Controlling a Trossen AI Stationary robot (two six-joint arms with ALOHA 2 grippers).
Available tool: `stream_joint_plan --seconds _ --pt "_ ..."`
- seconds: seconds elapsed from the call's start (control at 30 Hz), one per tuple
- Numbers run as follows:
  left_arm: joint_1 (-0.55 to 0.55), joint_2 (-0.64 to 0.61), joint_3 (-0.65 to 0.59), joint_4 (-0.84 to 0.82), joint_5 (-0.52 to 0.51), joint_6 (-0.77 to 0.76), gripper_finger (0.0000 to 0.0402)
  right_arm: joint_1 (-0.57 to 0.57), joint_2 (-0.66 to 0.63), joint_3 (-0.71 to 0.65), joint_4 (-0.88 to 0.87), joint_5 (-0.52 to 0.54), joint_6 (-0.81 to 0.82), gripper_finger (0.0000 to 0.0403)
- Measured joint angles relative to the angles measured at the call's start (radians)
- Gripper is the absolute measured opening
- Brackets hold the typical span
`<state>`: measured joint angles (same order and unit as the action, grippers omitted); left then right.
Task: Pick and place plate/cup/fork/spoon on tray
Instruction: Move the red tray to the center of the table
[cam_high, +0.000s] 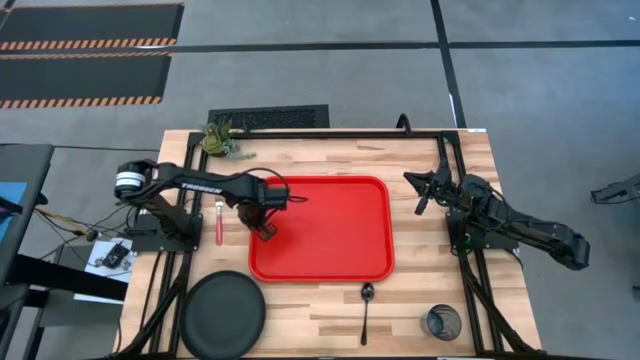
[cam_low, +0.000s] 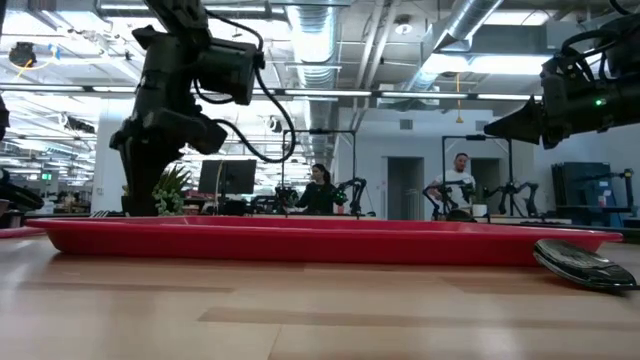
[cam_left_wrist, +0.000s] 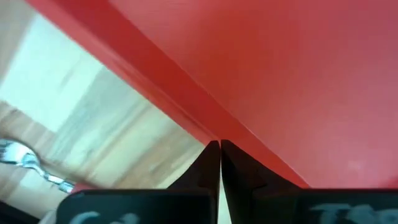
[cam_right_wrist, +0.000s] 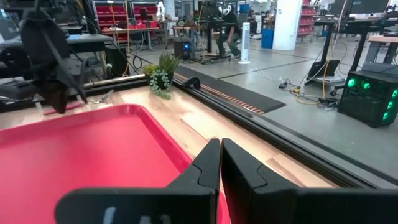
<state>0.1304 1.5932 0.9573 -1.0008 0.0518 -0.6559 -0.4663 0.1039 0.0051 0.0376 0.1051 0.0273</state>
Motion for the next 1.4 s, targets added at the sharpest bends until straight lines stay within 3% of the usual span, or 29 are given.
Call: stream_joint_plan --seconds 0.2,0.33,0.5,0.7,1.0,1.4 --pt "0.03 0.003 0.0 -0.014 -0.024 -0.074 0.0 0.0 0.0 0.0 0.0 0.0 0.0 0.004" --pt "0.032 0.003 0.0 -0.108 -0.043 -0.14 0.0 0.0 0.0 0.0 0.0 0.0 0.0 0.004" --pt "0.036 0.003 -0.001 -0.18 0.006 -0.239 0.0 0.0 0.0 0.0 0.0 0.0 0.0 0.004" --pt "0.038 0.003 -0.086 -0.086 0.102 -0.343 0.0 0.0 0.0 0.0 0.0 0.0 0.0 0.004" --pt "0.038 0.004 -0.123 0.062 0.097 -0.379 0.0 0.0 0.0 0.0 0.0 0.0 0.0 0.004" --pt "0.02 0.004 -0.117 0.117 0.109 -0.397 0.0 0.0 0.0 0.0 0.0 0.0 0.0 0.004"
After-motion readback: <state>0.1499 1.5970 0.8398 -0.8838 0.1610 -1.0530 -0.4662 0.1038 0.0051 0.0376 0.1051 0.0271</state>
